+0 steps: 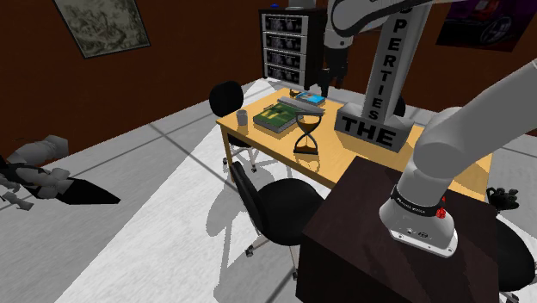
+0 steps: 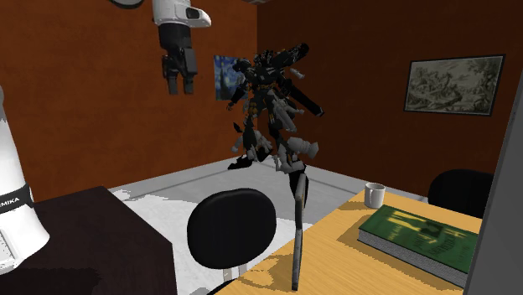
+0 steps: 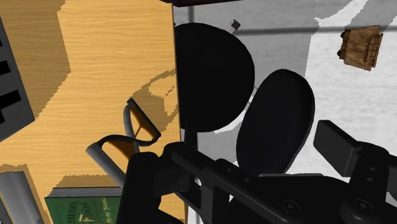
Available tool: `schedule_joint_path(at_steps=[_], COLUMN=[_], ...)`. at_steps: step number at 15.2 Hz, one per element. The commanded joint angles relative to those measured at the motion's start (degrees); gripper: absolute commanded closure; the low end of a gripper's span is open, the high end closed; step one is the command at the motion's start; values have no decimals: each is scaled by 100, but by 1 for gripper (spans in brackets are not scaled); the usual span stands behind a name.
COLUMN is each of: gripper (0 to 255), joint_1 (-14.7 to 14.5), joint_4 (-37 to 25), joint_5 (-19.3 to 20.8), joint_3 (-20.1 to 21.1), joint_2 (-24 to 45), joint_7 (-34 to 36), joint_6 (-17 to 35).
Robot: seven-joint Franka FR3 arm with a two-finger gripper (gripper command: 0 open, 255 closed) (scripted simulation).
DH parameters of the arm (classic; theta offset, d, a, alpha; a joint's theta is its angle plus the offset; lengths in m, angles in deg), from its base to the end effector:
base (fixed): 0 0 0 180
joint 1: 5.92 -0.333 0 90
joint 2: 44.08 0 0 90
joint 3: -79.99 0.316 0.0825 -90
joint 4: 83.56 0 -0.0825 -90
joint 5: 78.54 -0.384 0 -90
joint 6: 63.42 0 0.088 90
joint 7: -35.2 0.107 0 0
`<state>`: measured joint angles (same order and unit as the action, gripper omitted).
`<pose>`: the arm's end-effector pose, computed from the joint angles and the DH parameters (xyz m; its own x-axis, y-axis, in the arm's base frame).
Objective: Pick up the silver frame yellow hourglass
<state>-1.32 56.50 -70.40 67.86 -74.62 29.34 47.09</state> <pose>0.3712 -0.1273 0.4860 0.9937 -0.1119 0.0067 -0.1121 -0.9933 0.0273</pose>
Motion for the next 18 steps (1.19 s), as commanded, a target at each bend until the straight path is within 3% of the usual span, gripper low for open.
schedule_joint_path(at_steps=[1, 9, 18], gripper=[0, 0, 0], joint_1=[45, 111, 369], joint_4=[-24, -514, -1680], joint_5=[44, -215, -1432], joint_3=[-224, -1030, -1488], joint_2=[320, 1835, 3913], joint_7=[-265, -1404, -3046], joint_6=[327, 1394, 2106])
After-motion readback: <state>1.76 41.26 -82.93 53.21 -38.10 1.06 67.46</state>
